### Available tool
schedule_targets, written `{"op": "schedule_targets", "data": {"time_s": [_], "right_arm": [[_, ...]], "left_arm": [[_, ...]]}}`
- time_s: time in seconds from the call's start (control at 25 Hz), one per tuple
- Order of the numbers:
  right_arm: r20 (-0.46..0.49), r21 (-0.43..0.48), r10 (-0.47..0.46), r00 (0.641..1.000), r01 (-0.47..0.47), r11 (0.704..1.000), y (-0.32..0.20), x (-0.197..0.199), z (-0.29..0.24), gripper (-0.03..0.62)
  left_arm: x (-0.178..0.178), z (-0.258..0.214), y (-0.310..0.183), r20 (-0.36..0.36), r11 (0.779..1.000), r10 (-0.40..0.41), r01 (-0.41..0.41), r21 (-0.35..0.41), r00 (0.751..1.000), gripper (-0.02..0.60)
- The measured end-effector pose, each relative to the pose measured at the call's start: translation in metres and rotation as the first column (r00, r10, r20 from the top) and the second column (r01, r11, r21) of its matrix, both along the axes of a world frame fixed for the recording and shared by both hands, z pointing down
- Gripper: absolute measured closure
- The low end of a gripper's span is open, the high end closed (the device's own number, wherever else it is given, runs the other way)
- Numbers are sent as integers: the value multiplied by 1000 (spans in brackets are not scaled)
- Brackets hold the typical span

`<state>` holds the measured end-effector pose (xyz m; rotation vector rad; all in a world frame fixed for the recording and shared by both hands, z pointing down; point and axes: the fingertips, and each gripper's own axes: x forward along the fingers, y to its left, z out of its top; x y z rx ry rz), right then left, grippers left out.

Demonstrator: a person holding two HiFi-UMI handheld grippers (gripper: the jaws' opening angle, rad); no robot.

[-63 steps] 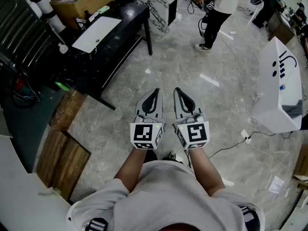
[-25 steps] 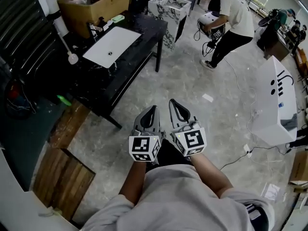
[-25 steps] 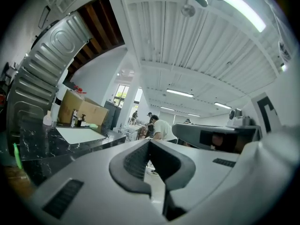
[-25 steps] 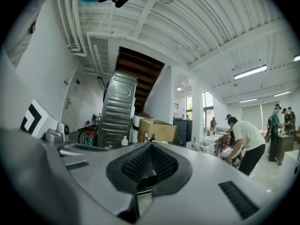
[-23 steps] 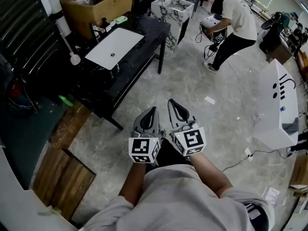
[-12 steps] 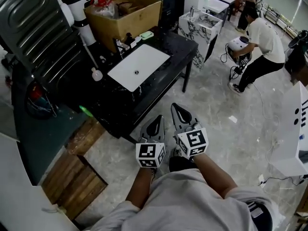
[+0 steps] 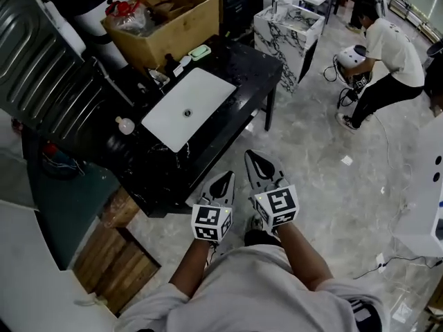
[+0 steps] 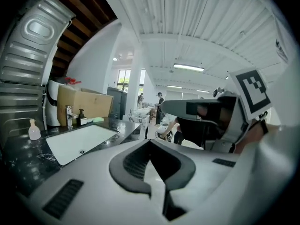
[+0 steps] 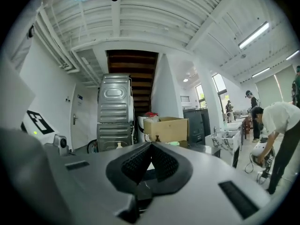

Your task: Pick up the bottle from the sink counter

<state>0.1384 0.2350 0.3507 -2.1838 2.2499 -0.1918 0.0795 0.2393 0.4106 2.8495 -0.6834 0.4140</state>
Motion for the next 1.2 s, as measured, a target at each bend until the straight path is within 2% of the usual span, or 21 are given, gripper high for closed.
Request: {"op": "schedule_targets", "data": {"time_s": [0.16,0.32,0.48,0.6,0.72,0.88,1.2], "right_arm": [[15,-35,-47,999,48,998,-11,26,14,585],[28,-75,-56,998,58,996,-17,57,29,585],[28,-117,-54,998,57,992,-29,75,37,585],[31,-121,-41,999,44,992,-43,82,43,585],[49,-129,-56,997,62,990,-61,73,48,585],[41,-182,-144,989,149,972,-91,56,59,585],[27,-228,-291,956,290,929,-189,22,63,585]], "left_arm": [[27,10,-18,52,1000,4,-3,-16,999,569],[48,21,-19,96,999,16,-13,-34,995,568],[54,20,-30,117,1000,14,-11,-21,993,569],[50,18,-50,112,1000,-27,29,-9,993,569],[38,24,-72,114,997,-70,74,-33,991,569],[26,37,-104,117,986,-137,146,-75,984,568],[-6,36,-209,68,956,-273,279,-93,960,569]]}}
